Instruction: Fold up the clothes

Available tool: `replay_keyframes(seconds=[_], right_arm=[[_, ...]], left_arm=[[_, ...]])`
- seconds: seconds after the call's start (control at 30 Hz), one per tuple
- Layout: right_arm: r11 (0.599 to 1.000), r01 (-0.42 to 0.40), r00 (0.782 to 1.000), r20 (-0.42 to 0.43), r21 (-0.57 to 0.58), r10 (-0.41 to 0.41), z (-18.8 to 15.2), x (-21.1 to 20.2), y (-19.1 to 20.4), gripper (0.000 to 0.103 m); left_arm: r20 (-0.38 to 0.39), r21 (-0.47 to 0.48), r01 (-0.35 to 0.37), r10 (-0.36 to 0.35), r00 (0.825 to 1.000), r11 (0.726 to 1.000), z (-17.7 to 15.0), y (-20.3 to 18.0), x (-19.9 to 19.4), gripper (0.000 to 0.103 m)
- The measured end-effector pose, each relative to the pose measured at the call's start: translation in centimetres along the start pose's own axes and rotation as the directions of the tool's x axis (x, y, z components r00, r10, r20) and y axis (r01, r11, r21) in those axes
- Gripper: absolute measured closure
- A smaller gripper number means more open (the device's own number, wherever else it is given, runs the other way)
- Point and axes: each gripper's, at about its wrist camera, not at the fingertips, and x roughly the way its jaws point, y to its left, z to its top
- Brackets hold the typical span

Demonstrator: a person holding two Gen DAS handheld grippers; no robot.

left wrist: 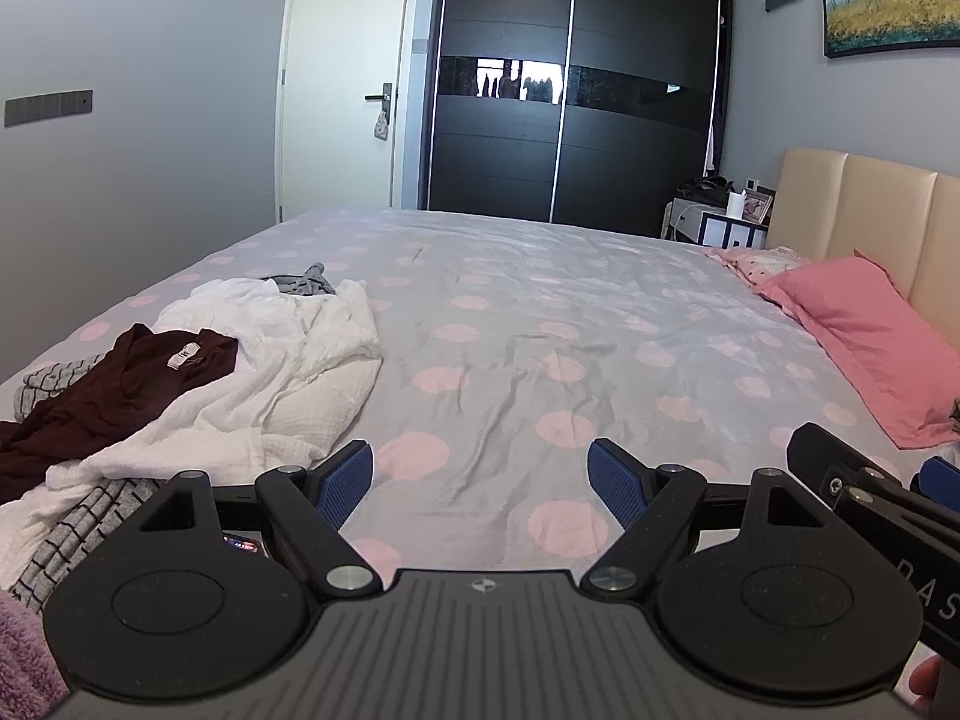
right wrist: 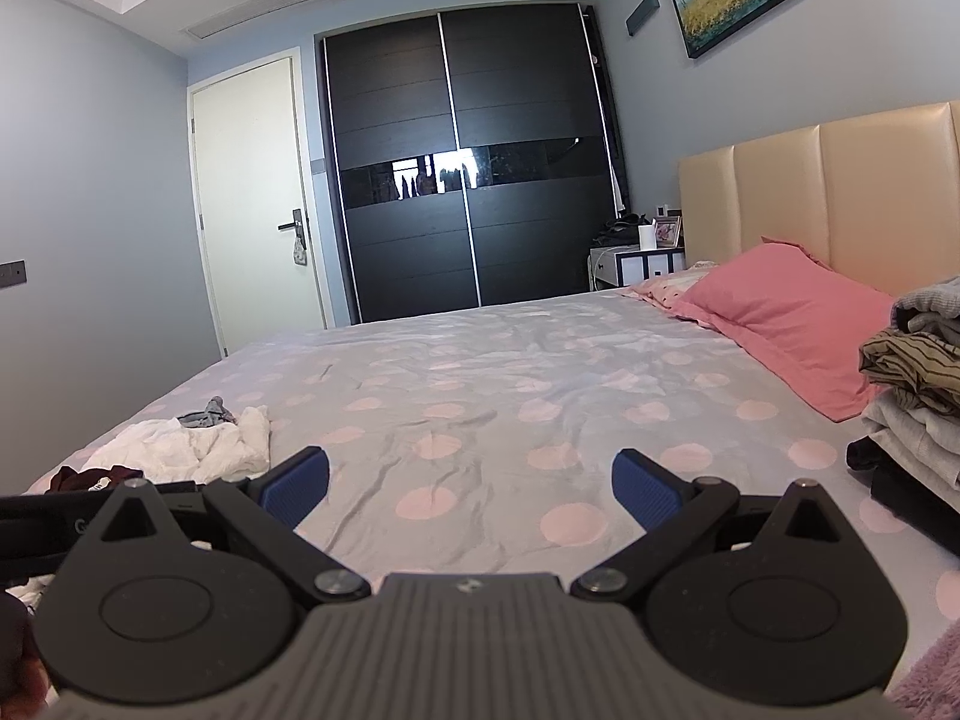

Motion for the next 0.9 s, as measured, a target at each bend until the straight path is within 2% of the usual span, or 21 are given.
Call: replay_keyframes(seconds=[0.2,0.77,0.9], right_arm=[[1.0,-0.002,1.0,0.001,0.0,0.002,0.01,-0.06,-0.01,0.001],[1.0,-0.011,1.0,-0.015,0.008,0.011,0.03,0.11,-0.39,0.001],[1.0,-0.013,0.999,-0.031,-0.012,0.013,-0.16,0.2,-0.44,0.001]], left_arm=[[0.001,0.003,0.005,-0.005,1.0,1.0,0.1,0.81,0.25,0.024],[-0.016,0.016,0.001,-0.001,1.0,1.0,-0.27,-0.01,0.07,0.024],[-0.061,0.032,0.014,-0.012,0.998,0.999,-0.27,0.43,0.69,0.024]])
